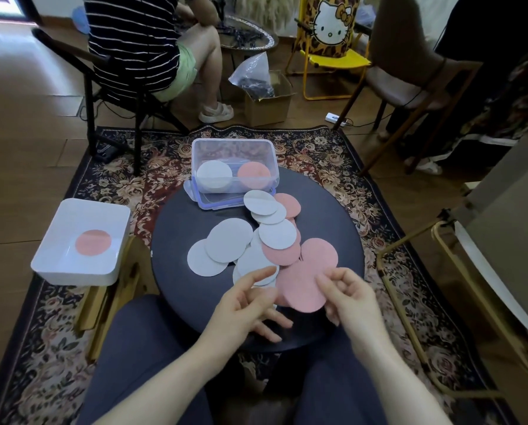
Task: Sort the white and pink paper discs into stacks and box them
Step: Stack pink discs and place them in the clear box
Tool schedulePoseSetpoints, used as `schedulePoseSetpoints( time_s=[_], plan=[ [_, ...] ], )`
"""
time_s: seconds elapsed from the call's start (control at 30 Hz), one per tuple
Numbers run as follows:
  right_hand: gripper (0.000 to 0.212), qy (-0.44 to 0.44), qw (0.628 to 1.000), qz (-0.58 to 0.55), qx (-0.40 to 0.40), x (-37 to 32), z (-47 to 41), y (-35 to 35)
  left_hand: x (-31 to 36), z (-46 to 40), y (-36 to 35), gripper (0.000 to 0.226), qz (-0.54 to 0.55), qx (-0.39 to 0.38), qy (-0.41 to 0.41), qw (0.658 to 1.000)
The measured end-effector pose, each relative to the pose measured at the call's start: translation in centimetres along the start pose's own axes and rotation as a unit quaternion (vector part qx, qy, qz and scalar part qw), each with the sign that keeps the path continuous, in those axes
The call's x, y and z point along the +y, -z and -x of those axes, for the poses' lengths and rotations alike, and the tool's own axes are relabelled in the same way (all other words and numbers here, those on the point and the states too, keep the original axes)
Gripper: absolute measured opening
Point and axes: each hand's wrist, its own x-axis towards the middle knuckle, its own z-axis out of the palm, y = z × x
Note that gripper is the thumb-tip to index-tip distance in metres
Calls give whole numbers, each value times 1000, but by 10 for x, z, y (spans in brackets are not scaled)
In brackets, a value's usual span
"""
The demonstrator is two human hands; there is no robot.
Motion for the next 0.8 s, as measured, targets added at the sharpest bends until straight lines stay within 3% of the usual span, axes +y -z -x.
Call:
schedulePoseSetpoints(
  time_s=[0.1,0.23,0.37,0.47,0.63,0.8],
  plan=[
    [8,7,997,35,-67,4,15,-16,0,1,1,50,15,-39,22,999],
    [11,35,991,84,-94,4,18,-22,-3,0,4,58,26,-23,34,999],
    [12,86,985,147,4,4,-10,-9,-7,-3,10,52,54,24,28,998],
    [24,125,951,274,76,0,-39,4,-7,-4,15,47,70,39,21,997],
    [65,66,896,438,43,-5,-61,8,-9,-5,19,47,85,49,15,995],
    [59,117,910,389,88,9,-56,4,-13,-9,20,50,98,51,13,994]
  ],
)
